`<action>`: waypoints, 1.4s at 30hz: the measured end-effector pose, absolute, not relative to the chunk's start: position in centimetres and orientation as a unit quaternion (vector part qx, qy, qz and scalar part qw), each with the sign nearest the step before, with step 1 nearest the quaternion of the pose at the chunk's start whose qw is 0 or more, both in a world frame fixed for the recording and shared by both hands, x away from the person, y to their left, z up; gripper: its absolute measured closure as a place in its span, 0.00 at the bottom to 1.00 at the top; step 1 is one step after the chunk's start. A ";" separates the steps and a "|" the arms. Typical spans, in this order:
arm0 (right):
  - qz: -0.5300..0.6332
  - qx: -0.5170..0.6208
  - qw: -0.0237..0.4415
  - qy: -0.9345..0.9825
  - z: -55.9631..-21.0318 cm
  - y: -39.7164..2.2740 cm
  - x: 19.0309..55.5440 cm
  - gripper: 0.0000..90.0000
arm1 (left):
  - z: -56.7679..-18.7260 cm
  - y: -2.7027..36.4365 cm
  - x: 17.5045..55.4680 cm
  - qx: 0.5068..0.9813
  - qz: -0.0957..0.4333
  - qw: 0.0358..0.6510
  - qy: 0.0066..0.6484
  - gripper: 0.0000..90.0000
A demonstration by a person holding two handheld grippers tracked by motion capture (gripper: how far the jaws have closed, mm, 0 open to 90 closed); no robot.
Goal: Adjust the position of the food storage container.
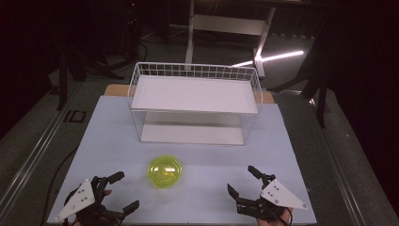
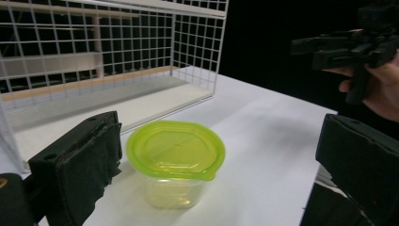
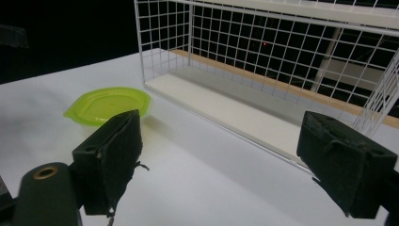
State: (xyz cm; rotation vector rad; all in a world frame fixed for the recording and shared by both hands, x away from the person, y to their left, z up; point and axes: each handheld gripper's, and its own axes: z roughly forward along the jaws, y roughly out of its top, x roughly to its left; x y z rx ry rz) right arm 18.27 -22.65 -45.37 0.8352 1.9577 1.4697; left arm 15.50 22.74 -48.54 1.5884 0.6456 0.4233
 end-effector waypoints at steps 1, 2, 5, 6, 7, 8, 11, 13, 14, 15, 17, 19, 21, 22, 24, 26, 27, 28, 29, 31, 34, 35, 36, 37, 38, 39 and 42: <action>0.549 0.309 0.275 0.726 -45.3 -22.7 18.3 0.16 | -48.4 22.7 15.4 0.694 0.186 0.636 0.282 0.02; 0.551 0.308 0.276 0.725 -45.3 -22.7 18.2 0.16 | -48.4 22.7 15.4 0.693 0.186 0.636 0.283 0.02; 0.549 0.306 0.280 0.726 -45.3 -22.7 18.2 0.16 | -48.3 22.8 15.3 0.693 0.181 0.634 0.291 0.02; 0.547 0.306 0.283 0.726 -45.2 -22.6 18.1 0.16 | -48.3 22.8 15.3 0.693 0.181 0.634 0.291 0.02; 0.550 0.304 0.284 0.725 -45.2 -22.6 18.0 0.16 | -48.2 22.6 15.2 0.700 0.182 0.620 0.304 0.02; 0.552 0.303 0.285 0.723 -45.2 -22.6 17.9 0.16 | -48.1 22.5 15.1 0.702 0.183 0.618 0.303 0.02; 0.554 0.300 0.287 0.722 -45.1 -22.5 18.0 0.16 | -48.0 22.3 15.1 0.709 0.186 0.603 0.314 0.02; 0.557 0.302 0.279 0.722 -45.2 -22.4 18.0 0.16 | -48.1 22.3 15.1 0.725 0.184 0.591 0.302 0.02; 0.556 0.303 0.278 0.722 -45.2 -22.4 18.0 0.16 | -48.2 22.2 14.9 0.733 0.196 0.578 0.300 0.02; 0.555 0.303 0.277 0.724 -45.2 -22.3 18.1 0.16 | -48.2 22.2 14.9 0.733 0.196 0.578 0.300 0.02; 0.558 0.299 0.275 0.724 -45.2 -22.2 18.1 0.16 | -48.0 22.3 14.5 0.735 0.217 0.572 0.294 0.20; 0.559 0.296 0.275 0.724 -45.2 -22.1 18.0 0.16 | -48.0 22.2 14.5 0.736 0.219 0.565 0.302 0.24; 0.561 0.296 0.273 0.724 -45.2 -22.1 18.1 0.16 | -48.3 22.1 14.6 0.736 0.217 0.562 0.308 0.38; 0.560 0.297 0.272 0.724 -45.2 -22.0 18.1 0.16 | -48.4 22.0 14.7 0.740 0.214 0.555 0.314 0.38; 0.562 0.296 0.268 0.724 -45.2 -22.0 18.2 0.16 | -48.5 21.9 14.8 0.743 0.211 0.548 0.320 0.52; 0.560 0.297 0.266 0.727 -45.3 -21.9 18.2 0.16 | -48.9 21.8 15.2 0.750 0.189 0.539 0.333 0.56; 0.560 0.298 0.264 0.727 -45.3 -21.8 18.2 0.16 | -49.1 21.7 15.3 0.755 0.186 0.531 0.336 0.63; 0.560 0.298 0.263 0.727 -45.3 -21.8 18.2 0.16 | -49.3 21.6 15.4 0.760 0.184 0.521 0.341 0.66; 0.560 0.298 0.262 0.727 -45.4 -21.8 18.2 0.16 | -49.5 21.5 15.6 0.765 0.180 0.514 0.344 0.67; 0.560 0.298 0.262 0.727 -45.4 -21.8 18.2 0.16 | -49.9 21.3 16.0 0.772 0.169 0.499 0.355 0.71; 0.561 0.298 0.260 0.727 -45.4 -21.8 18.3 0.16 | -49.9 21.5 16.4 0.773 0.161 0.494 0.365 0.74; 0.561 0.298 0.259 0.728 -45.4 -21.8 18.4 0.16 | -49.9 21.5 16.4 0.773 0.161 0.494 0.365 0.75; 0.561 0.300 0.257 0.727 -45.4 -21.8 18.4 0.16 | -50.0 21.6 16.7 0.773 0.156 0.489 0.374 0.78; 0.561 0.301 0.256 0.727 -45.4 -21.8 18.4 0.16 | -50.2 21.6 16.8 0.773 0.153 0.487 0.378 0.79; 0.562 0.301 0.255 0.727 -45.5 -21.8 18.4 0.16 | -50.4 21.6 16.9 0.773 0.148 0.484 0.382 0.85; 0.562 0.301 0.254 0.728 -45.5 -21.7 18.5 0.16 | -50.5 21.5 17.0 0.774 0.151 0.482 0.382 0.85; 0.560 0.305 0.247 0.729 -45.5 -21.7 18.4 0.16 | -50.9 21.1 17.3 0.780 0.160 0.466 0.386 0.91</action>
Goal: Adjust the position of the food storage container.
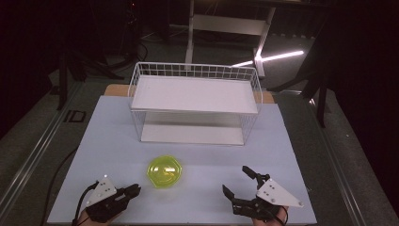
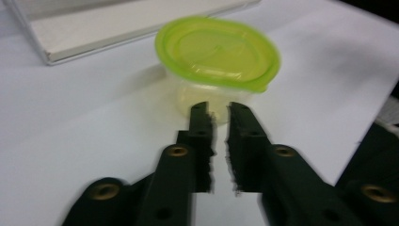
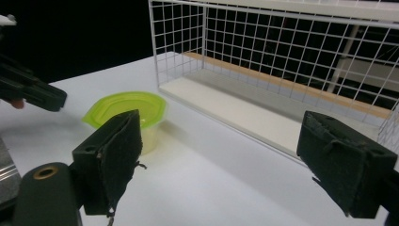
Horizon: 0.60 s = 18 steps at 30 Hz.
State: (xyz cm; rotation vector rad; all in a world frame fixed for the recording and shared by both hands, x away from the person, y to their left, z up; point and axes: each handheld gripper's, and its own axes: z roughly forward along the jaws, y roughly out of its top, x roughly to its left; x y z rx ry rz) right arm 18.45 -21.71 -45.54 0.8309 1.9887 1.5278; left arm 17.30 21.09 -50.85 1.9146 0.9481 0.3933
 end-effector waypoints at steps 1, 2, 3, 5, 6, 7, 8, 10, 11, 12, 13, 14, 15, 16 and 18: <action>0.561 0.305 0.245 0.730 -45.6 -21.7 18.4 0.16 | -50.9 21.1 17.3 0.780 0.160 0.466 0.386 0.94; 0.560 0.306 0.246 0.730 -45.5 -21.7 18.4 0.16 | -50.9 20.8 17.5 0.781 0.153 0.468 0.383 0.97; 0.561 0.305 0.247 0.729 -45.5 -21.7 18.4 0.16 | -51.0 20.7 17.6 0.782 0.149 0.467 0.384 0.99; 0.562 0.304 0.247 0.728 -45.5 -21.7 18.4 0.16 | -51.2 20.4 17.9 0.785 0.138 0.466 0.385 1.00; 0.561 0.305 0.246 0.729 -45.5 -21.7 18.4 0.16 | -51.4 20.2 18.2 0.788 0.129 0.460 0.389 1.00; 0.561 0.306 0.243 0.730 -45.5 -21.7 18.4 0.16 | -51.5 20.1 18.4 0.791 0.125 0.458 0.386 1.00; 0.560 0.306 0.243 0.730 -45.6 -21.7 18.4 0.16 | -51.6 20.0 18.7 0.793 0.121 0.455 0.387 1.00; 0.560 0.307 0.241 0.731 -45.6 -21.7 18.4 0.16 | -51.8 19.8 19.3 0.793 0.116 0.451 0.393 1.00; 0.560 0.308 0.238 0.731 -45.6 -21.7 18.4 0.16 | -51.9 19.7 19.5 0.794 0.115 0.449 0.393 1.00; 0.560 0.308 0.238 0.731 -45.6 -21.7 18.4 0.16 | -52.0 19.6 19.7 0.796 0.113 0.447 0.392 1.00; 0.561 0.307 0.240 0.731 -45.6 -21.7 18.4 0.16 | -52.2 19.6 19.9 0.798 0.114 0.443 0.392 1.00; 0.561 0.307 0.240 0.730 -45.6 -21.7 18.4 0.16 | -52.3 19.4 20.1 0.798 0.113 0.439 0.396 1.00; 0.561 0.306 0.239 0.731 -45.6 -21.7 18.4 0.16 | -52.5 19.3 20.4 0.800 0.112 0.436 0.396 1.00; 0.561 0.307 0.239 0.731 -45.6 -21.7 18.4 0.16 | -52.6 19.2 20.7 0.802 0.115 0.433 0.395 1.00; 0.560 0.307 0.239 0.732 -45.7 -21.7 18.5 0.16 | -52.6 19.0 20.9 0.803 0.114 0.430 0.395 1.00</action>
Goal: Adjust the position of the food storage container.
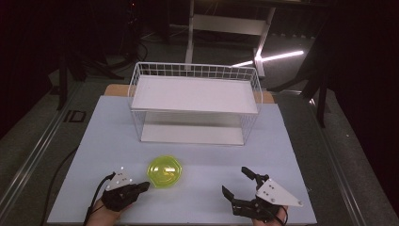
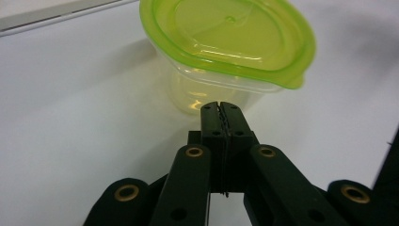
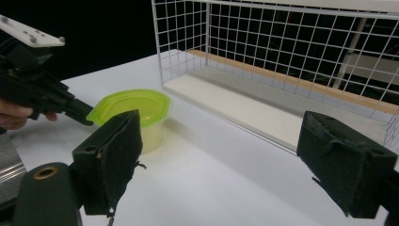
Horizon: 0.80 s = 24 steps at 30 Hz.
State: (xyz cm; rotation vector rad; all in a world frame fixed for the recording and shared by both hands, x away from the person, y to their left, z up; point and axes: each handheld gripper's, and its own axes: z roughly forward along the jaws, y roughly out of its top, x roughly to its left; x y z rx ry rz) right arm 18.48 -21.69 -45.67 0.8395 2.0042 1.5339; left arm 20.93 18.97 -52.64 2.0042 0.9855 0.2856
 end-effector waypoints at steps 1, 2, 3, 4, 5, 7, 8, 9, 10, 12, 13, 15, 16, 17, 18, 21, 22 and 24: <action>0.560 0.307 0.239 0.732 -45.7 -21.7 18.5 0.16 | -52.6 19.0 20.9 0.803 0.114 0.430 0.395 1.00; 0.560 0.306 0.237 0.733 -45.7 -21.6 18.6 0.16 | -52.8 18.4 21.5 0.804 0.116 0.430 0.394 1.00; 0.560 0.306 0.237 0.733 -45.7 -21.6 18.5 0.16 | -52.8 18.2 21.7 0.806 0.118 0.428 0.393 1.00; 0.559 0.306 0.237 0.733 -45.7 -21.6 18.5 0.16 | -52.8 18.2 21.9 0.806 0.119 0.427 0.392 1.00; 0.559 0.306 0.238 0.733 -45.7 -21.6 18.4 0.16 | -52.8 18.1 22.3 0.806 0.120 0.425 0.394 1.00; 0.560 0.305 0.239 0.732 -45.6 -21.6 18.4 0.16 | -52.9 18.1 22.9 0.803 0.122 0.424 0.402 1.00; 0.561 0.305 0.239 0.732 -45.6 -21.7 18.4 0.16 | -52.9 18.1 23.2 0.800 0.122 0.427 0.405 1.00; 0.561 0.305 0.238 0.732 -45.6 -21.7 18.4 0.16 | -52.9 18.1 23.5 0.799 0.124 0.428 0.405 1.00; 0.561 0.305 0.238 0.732 -45.6 -21.7 18.4 0.16 | -52.9 18.1 23.5 0.799 0.124 0.428 0.405 1.00; 0.560 0.304 0.236 0.733 -45.6 -21.6 18.4 0.16 | -53.0 17.9 24.4 0.799 0.128 0.426 0.405 1.00; 0.560 0.303 0.237 0.733 -45.6 -21.7 18.4 0.16 | -53.0 17.8 24.6 0.800 0.130 0.423 0.404 1.00; 0.561 0.302 0.238 0.733 -45.6 -21.7 18.3 0.16 | -53.1 17.5 25.2 0.802 0.129 0.421 0.403 1.00; 0.561 0.302 0.238 0.733 -45.6 -21.7 18.3 0.16 | -53.1 17.5 25.2 0.802 0.129 0.421 0.403 1.00; 0.561 0.302 0.237 0.733 -45.5 -21.7 18.3 0.16 | -53.2 17.0 25.8 0.804 0.127 0.417 0.403 1.00; 0.561 0.301 0.237 0.734 -45.5 -21.7 18.3 0.16 | -53.3 16.8 26.1 0.805 0.126 0.417 0.403 1.00; 0.561 0.301 0.236 0.734 -45.5 -21.7 18.3 0.16 | -53.5 16.2 26.9 0.806 0.122 0.417 0.402 1.00; 0.561 0.300 0.237 0.734 -45.5 -21.7 18.3 0.16 | -53.5 16.2 26.9 0.806 0.122 0.417 0.402 1.00; 0.561 0.300 0.237 0.734 -45.5 -21.7 18.3 0.16 | -53.6 15.3 27.5 0.807 0.116 0.418 0.400 1.00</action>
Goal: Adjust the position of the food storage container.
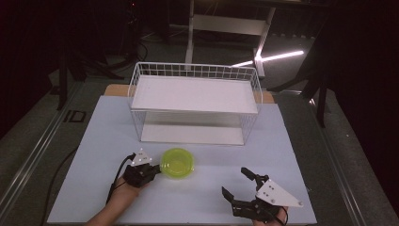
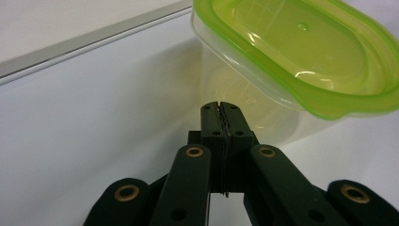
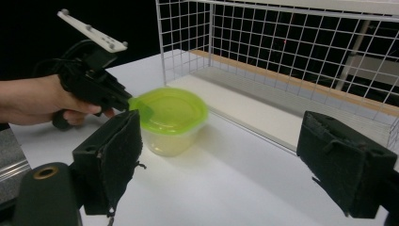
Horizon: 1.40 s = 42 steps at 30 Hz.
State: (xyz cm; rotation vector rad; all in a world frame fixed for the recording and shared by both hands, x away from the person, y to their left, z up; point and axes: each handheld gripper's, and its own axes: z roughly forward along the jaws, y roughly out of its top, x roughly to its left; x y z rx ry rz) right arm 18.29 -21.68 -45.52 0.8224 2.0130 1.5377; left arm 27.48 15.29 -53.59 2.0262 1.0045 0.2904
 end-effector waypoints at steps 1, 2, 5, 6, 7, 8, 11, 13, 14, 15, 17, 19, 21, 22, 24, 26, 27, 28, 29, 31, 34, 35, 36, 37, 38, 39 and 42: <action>0.561 0.300 0.237 0.734 -45.5 -21.7 18.3 0.16 | -53.7 14.9 27.7 0.809 0.115 0.417 0.399 1.00; 0.561 0.301 0.237 0.734 -45.5 -21.7 18.3 0.16 | -53.7 14.5 27.8 0.809 0.109 0.418 0.399 1.00; 0.560 0.302 0.237 0.734 -45.5 -21.8 18.3 0.16 | -53.8 13.5 28.2 0.812 0.105 0.419 0.393 1.00; 0.560 0.302 0.237 0.734 -45.6 -21.8 18.3 0.16 | -53.8 13.2 28.3 0.813 0.104 0.421 0.389 1.00; 0.560 0.302 0.236 0.734 -45.6 -21.8 18.3 0.16 | -53.8 12.9 28.4 0.812 0.100 0.424 0.389 1.00; 0.560 0.301 0.236 0.734 -45.6 -21.8 18.3 0.16 | -53.8 12.6 28.5 0.815 0.099 0.423 0.384 1.00; 0.560 0.300 0.236 0.735 -45.6 -21.7 18.3 0.16 | -53.9 12.1 28.5 0.821 0.099 0.415 0.378 1.00; 0.560 0.300 0.236 0.735 -45.6 -21.8 18.3 0.16 | -53.8 12.5 28.6 0.820 0.100 0.413 0.383 1.00; 0.561 0.300 0.236 0.735 -45.6 -21.8 18.3 0.16 | -53.8 12.5 28.6 0.820 0.100 0.413 0.383 1.00; 0.561 0.300 0.236 0.735 -45.6 -21.8 18.3 0.16 | -53.6 13.0 28.5 0.813 0.103 0.420 0.389 1.00; 0.562 0.301 0.235 0.734 -45.6 -21.8 18.4 0.16 | -53.4 13.3 28.3 0.809 0.104 0.424 0.393 1.00; 0.562 0.301 0.235 0.734 -45.6 -21.8 18.4 0.16 | -53.4 13.5 28.2 0.810 0.101 0.423 0.394 1.00; 0.561 0.301 0.236 0.734 -45.5 -21.7 18.4 0.16 | -53.5 13.4 28.2 0.811 0.100 0.421 0.394 1.00; 0.561 0.300 0.237 0.735 -45.5 -21.7 18.4 0.16 | -53.5 13.3 28.2 0.811 0.100 0.421 0.394 1.00; 0.561 0.300 0.235 0.735 -45.6 -21.6 18.4 0.16 | -53.6 13.1 28.4 0.809 0.094 0.423 0.397 1.00; 0.560 0.300 0.234 0.736 -45.6 -21.6 18.4 0.16 | -53.6 12.7 28.5 0.811 0.091 0.422 0.395 1.00; 0.560 0.301 0.234 0.736 -45.6 -21.7 18.4 0.16 | -53.7 12.5 28.6 0.813 0.088 0.420 0.394 1.00; 0.560 0.302 0.233 0.735 -45.6 -21.7 18.4 0.16 | -53.7 12.2 28.6 0.815 0.089 0.418 0.392 1.00; 0.560 0.302 0.233 0.735 -45.6 -21.7 18.4 0.16 | -53.7 12.2 28.6 0.815 0.089 0.418 0.392 1.00; 0.562 0.301 0.234 0.734 -45.6 -21.9 18.5 0.16 | -53.7 11.6 28.7 0.819 0.089 0.415 0.387 1.00; 0.564 0.302 0.234 0.732 -45.6 -22.1 18.5 0.16 | -53.9 11.0 28.8 0.822 0.087 0.413 0.383 1.00; 0.563 0.303 0.234 0.732 -45.6 -22.1 18.5 0.16 | -53.9 10.8 28.8 0.822 0.085 0.413 0.383 1.00; 0.563 0.303 0.234 0.732 -45.6 -22.1 18.5 0.16 | -53.9 10.7 28.8 0.823 0.084 0.412 0.382 1.00; 0.564 0.303 0.233 0.732 -45.6 -22.1 18.5 0.16 | -54.0 10.5 28.9 0.824 0.084 0.410 0.382 1.00; 0.564 0.302 0.232 0.733 -45.6 -22.1 18.5 0.16 | -54.0 10.4 29.0 0.825 0.084 0.409 0.381 1.00; 0.563 0.301 0.233 0.733 -45.6 -22.1 18.5 0.16 | -54.0 10.3 29.1 0.824 0.082 0.410 0.383 1.00; 0.565 0.300 0.233 0.733 -45.5 -22.2 18.5 0.16 | -53.9 9.7 29.3 0.826 0.080 0.410 0.379 1.00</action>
